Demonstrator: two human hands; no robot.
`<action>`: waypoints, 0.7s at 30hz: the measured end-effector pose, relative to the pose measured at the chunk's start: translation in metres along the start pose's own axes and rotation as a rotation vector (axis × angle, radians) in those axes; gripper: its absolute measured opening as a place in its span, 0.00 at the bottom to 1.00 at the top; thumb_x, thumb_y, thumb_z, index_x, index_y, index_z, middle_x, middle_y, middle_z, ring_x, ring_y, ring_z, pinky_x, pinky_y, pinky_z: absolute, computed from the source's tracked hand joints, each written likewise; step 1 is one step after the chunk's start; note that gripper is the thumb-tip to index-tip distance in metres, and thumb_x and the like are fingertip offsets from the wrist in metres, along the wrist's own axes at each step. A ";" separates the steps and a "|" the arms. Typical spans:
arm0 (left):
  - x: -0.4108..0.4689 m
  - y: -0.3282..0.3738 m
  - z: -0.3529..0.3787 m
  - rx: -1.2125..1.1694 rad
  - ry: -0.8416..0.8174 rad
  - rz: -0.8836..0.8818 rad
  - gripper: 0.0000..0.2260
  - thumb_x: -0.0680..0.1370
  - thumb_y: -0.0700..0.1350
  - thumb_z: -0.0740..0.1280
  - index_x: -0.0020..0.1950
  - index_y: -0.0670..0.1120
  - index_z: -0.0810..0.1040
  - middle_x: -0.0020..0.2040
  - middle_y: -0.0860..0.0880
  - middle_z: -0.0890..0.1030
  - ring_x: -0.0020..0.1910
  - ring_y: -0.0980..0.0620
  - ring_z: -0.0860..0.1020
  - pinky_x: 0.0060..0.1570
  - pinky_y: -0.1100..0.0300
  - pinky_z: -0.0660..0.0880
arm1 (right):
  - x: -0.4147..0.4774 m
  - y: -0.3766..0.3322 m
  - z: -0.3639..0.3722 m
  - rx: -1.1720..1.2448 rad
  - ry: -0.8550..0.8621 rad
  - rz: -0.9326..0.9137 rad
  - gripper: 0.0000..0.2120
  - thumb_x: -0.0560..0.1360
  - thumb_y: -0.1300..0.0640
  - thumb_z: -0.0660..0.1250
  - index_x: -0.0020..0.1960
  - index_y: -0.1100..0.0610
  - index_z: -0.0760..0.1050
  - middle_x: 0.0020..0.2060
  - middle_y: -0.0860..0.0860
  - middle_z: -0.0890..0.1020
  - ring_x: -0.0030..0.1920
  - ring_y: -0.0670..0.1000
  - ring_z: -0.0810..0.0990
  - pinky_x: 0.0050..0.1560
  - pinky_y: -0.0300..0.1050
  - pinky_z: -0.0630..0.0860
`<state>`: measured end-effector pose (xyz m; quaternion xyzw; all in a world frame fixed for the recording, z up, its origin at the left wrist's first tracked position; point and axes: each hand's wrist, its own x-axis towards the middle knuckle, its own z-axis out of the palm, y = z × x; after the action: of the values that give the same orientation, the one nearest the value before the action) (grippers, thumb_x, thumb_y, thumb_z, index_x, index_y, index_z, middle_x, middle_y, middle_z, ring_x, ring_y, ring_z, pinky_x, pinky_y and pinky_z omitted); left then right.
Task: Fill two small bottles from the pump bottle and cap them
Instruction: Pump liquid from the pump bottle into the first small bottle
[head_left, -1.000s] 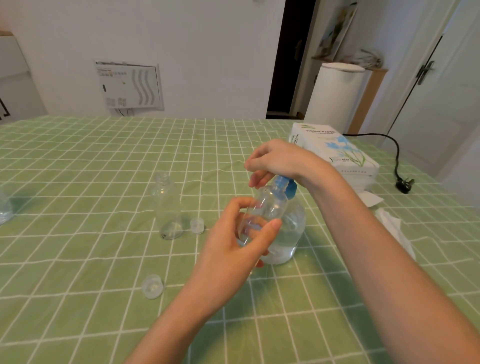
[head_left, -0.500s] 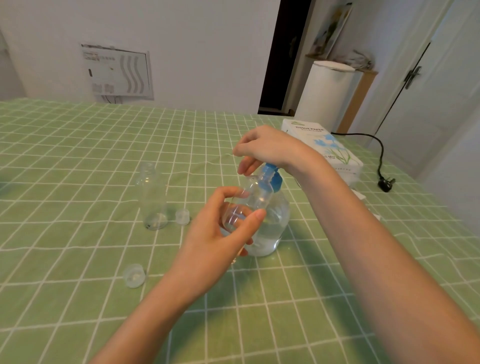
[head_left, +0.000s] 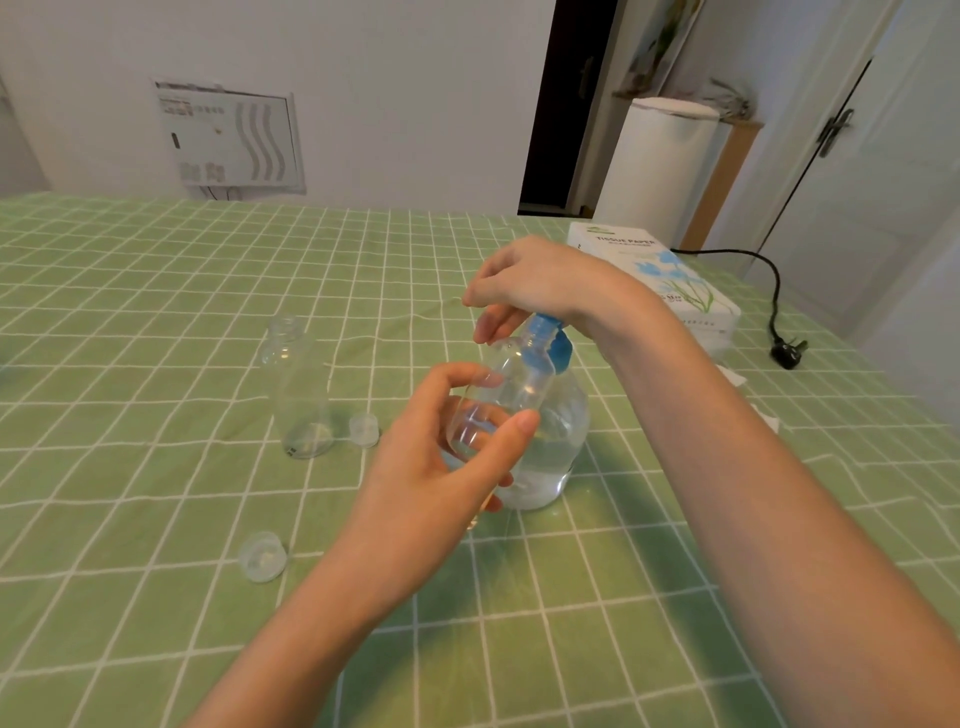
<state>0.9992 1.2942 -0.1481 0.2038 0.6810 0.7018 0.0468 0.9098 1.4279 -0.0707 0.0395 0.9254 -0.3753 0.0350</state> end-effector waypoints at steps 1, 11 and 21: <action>0.000 -0.001 0.000 0.002 0.001 -0.003 0.18 0.64 0.58 0.67 0.52 0.55 0.74 0.39 0.53 0.81 0.32 0.59 0.78 0.28 0.69 0.73 | 0.000 0.001 0.001 -0.005 -0.008 -0.002 0.21 0.75 0.59 0.64 0.63 0.71 0.71 0.47 0.62 0.84 0.49 0.69 0.79 0.61 0.64 0.72; 0.001 -0.001 0.001 -0.016 -0.001 -0.008 0.18 0.64 0.57 0.68 0.52 0.55 0.75 0.37 0.54 0.81 0.31 0.59 0.78 0.27 0.69 0.72 | -0.007 0.000 -0.001 -0.028 -0.019 -0.037 0.19 0.77 0.57 0.62 0.62 0.68 0.73 0.35 0.51 0.84 0.56 0.67 0.77 0.59 0.59 0.76; 0.001 0.001 -0.001 0.002 0.002 0.012 0.16 0.65 0.58 0.69 0.52 0.58 0.75 0.38 0.54 0.82 0.32 0.60 0.78 0.27 0.70 0.72 | -0.007 -0.005 -0.005 -0.079 -0.017 -0.077 0.11 0.78 0.54 0.63 0.56 0.57 0.77 0.39 0.50 0.85 0.53 0.54 0.82 0.59 0.50 0.76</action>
<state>0.9979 1.2936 -0.1467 0.2072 0.6806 0.7015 0.0420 0.9165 1.4277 -0.0626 -0.0010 0.9400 -0.3398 0.0300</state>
